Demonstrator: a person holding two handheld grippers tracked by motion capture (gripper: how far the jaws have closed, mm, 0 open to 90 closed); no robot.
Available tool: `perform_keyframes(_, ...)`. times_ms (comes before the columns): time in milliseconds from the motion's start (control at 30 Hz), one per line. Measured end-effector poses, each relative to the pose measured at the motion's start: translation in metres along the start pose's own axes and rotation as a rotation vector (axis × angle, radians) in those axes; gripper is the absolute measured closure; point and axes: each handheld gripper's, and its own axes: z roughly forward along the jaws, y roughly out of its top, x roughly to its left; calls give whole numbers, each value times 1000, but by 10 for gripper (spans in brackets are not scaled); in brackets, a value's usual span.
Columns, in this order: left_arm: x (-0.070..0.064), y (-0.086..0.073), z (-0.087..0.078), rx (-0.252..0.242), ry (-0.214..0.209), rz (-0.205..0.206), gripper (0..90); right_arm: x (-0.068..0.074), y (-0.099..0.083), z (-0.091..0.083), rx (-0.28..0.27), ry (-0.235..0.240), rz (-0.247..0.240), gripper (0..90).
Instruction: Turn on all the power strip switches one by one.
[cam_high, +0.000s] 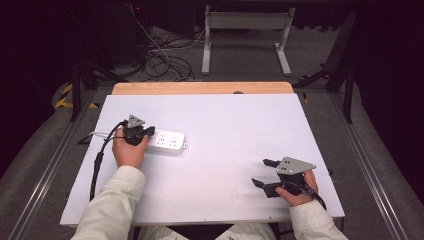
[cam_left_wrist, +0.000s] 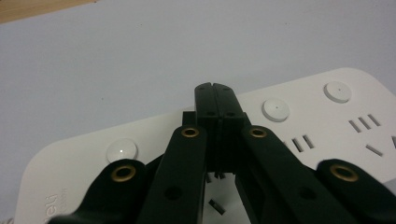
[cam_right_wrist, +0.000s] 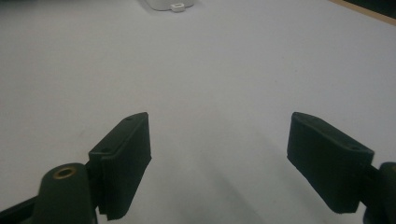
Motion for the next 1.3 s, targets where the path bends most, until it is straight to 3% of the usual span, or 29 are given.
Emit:
perform_keyframes(133,3,0,0,8,-18,-24,900,0,0,0,1,1,-1,221)
perform_keyframes(300,4,1,0,14,-17,-24,900,0,0,1,4,2,-2,221)
perform_keyframes(533,4,5,1,43,0,-2,900,0,0,0,1,2,-1,221)
perform_keyframes(667,4,7,-2,23,-19,-17,900,-1,0,1,3,1,-1,221)
perform_keyframes(767,2,11,-8,-29,-57,-26,900,-1,0,0,-1,0,-2,221)
perform_keyframes(900,-8,12,-11,-27,-87,10,900,-1,0,1,3,0,-1,221)
perform_keyframes(1133,-15,12,-4,-35,-138,-16,900,0,0,0,-1,-1,-2,221)
perform_keyframes(1300,-18,10,2,-30,-140,3,900,0,0,1,4,1,-2,220)
